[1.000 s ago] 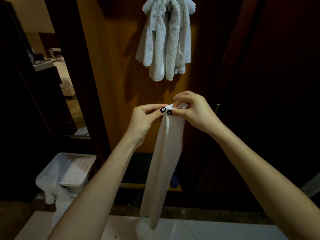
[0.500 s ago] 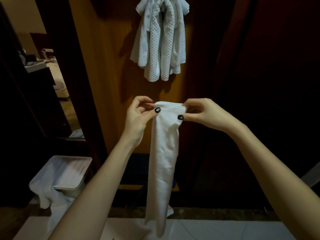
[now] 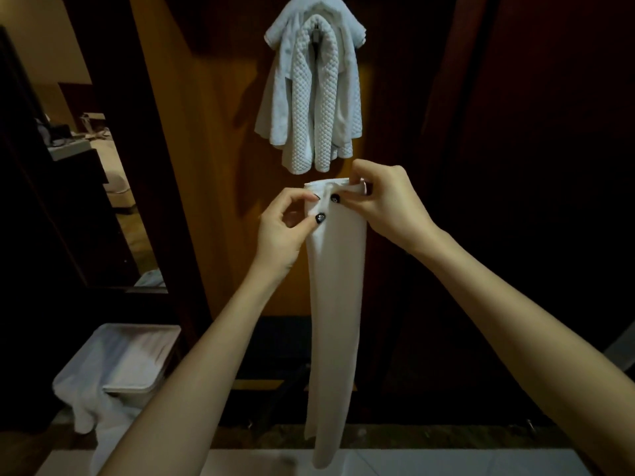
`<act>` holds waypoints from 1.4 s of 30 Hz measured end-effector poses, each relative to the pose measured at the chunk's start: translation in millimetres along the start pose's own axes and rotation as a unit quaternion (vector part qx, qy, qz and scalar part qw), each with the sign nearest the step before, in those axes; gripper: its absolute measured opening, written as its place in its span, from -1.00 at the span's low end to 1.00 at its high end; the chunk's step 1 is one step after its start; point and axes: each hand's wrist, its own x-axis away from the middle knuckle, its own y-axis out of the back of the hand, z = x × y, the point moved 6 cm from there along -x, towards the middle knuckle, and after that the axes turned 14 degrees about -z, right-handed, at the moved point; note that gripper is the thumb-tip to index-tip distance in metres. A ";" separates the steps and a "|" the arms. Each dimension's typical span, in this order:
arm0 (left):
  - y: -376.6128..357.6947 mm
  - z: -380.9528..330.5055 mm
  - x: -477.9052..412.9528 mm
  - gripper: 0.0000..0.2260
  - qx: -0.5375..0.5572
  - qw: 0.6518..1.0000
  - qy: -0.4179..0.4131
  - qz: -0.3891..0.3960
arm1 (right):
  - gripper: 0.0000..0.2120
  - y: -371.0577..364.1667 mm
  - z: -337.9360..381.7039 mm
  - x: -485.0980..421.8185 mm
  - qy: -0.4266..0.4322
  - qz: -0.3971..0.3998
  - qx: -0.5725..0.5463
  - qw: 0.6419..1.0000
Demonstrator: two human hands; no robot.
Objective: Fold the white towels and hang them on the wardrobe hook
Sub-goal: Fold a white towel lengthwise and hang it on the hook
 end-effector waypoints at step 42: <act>-53.0 8.5 22.4 -0.90 -0.001 1.000 0.003 -0.005 | -0.68 46.5 -49.6 -24.8 -0.210 -0.035 -0.359 0.909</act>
